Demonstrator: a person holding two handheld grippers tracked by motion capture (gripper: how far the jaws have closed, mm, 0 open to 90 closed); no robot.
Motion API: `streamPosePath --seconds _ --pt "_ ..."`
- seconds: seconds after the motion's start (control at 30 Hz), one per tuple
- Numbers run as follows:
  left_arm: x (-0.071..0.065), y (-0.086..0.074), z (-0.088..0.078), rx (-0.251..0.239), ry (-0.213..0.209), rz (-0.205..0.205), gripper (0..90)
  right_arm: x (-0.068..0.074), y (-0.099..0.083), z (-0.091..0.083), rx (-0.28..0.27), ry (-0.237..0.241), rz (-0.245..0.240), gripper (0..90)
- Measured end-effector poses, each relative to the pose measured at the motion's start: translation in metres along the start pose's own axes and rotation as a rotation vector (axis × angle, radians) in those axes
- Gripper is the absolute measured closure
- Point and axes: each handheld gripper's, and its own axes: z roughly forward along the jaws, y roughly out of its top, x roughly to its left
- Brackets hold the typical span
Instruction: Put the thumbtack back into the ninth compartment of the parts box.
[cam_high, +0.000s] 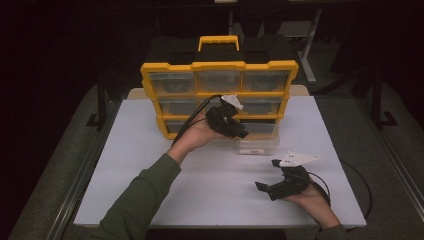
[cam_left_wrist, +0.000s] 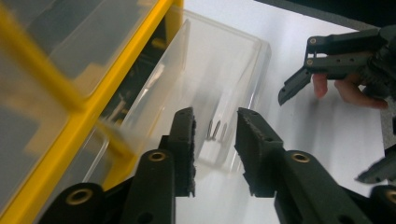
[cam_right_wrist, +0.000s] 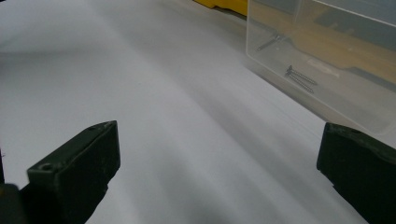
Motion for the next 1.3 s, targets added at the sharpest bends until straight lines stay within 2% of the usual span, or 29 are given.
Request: streamPosePath --seconds 0.13,0.23,0.3,0.33,0.6,0.93,1.0,1.07,1.1,1.17,1.2,1.23,1.3 --pt "0.002 -0.009 -0.009 -0.017 0.006 -0.016 61.8 0.000 0.000 0.000 0.002 -0.001 0.000 0.0" --pt "0.004 -0.022 -0.018 -0.024 0.021 -0.031 54.2 0.000 0.000 0.001 0.003 -0.002 0.001 0.0" --pt "0.004 -0.022 -0.018 -0.024 0.021 -0.031 52.2 0.000 0.000 0.001 0.004 -0.002 0.000 0.0" --pt "0.006 -0.032 -0.024 -0.036 0.031 -0.045 49.7 0.000 0.000 0.001 0.005 -0.002 -0.001 0.0" --pt "0.008 -0.054 -0.033 -0.043 0.041 -0.067 41.1 0.000 0.000 0.001 0.006 -0.003 0.000 0.0" --pt "0.001 -0.093 -0.045 -0.062 0.064 -0.087 32.0 0.000 0.000 0.001 0.006 -0.003 -0.001 0.0" --pt "0.000 -0.096 -0.046 -0.063 0.068 -0.088 30.6 0.001 0.000 0.001 0.007 -0.003 -0.002 0.0" --pt "-0.003 -0.109 -0.049 -0.070 0.080 -0.094 28.8 0.001 0.000 0.001 0.007 -0.003 -0.002 0.0" --pt "-0.003 -0.109 -0.049 -0.070 0.080 -0.094 27.8 0.001 0.000 0.001 0.007 -0.003 -0.002 0.0" --pt "-0.006 -0.120 -0.052 -0.073 0.096 -0.099 26.3 0.001 0.000 0.001 0.006 -0.003 -0.003 0.0" --pt "-0.006 -0.120 -0.052 -0.073 0.096 -0.099 25.6 0.001 0.000 0.001 0.006 -0.003 -0.003 0.0" --pt "-0.008 -0.130 -0.055 -0.078 0.112 -0.114 24.5 0.001 0.000 0.002 0.007 -0.004 -0.002 0.0" --pt "-0.010 -0.139 -0.057 -0.082 0.123 -0.120 22.8 0.001 0.000 0.002 0.008 -0.003 -0.002 0.0"
